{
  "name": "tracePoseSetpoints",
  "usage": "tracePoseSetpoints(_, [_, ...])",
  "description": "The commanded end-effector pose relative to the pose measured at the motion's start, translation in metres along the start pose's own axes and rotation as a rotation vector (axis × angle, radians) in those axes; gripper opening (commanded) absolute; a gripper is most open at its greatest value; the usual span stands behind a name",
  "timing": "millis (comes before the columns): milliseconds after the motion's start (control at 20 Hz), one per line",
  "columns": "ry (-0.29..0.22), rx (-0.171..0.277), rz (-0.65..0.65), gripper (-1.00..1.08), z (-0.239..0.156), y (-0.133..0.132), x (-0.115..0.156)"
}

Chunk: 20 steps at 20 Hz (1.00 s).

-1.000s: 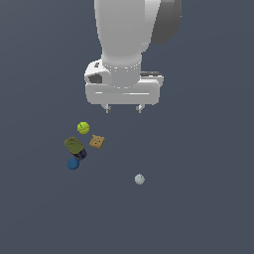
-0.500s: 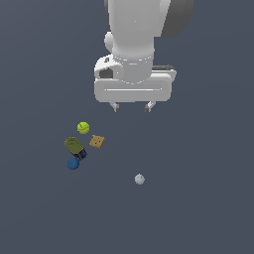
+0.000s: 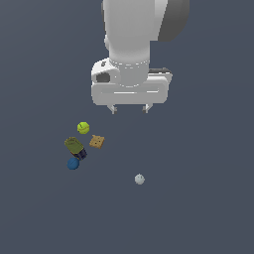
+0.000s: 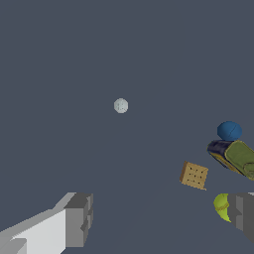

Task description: Pick up a designated object from a clutter of objects.

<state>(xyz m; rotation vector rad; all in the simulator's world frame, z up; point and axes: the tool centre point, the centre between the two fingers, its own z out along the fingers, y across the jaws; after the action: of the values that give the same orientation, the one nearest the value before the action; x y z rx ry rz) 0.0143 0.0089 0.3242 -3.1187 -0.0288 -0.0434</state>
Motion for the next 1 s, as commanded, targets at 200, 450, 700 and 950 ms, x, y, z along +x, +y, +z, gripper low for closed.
tracePoseSetpoints(200, [-0.002,0.002,-0.059,1.0,0.014,0.018,0.005])
tracePoseSetpoints(450, [-0.003,0.004,-0.128,1.0,0.031,0.039,0.009])
tracePoseSetpoints(700, [-0.004,0.005,-0.209,1.0,0.051,0.064,0.012])
tracePoseSetpoints(950, [-0.006,0.005,-0.289,1.0,0.071,0.09,0.013])
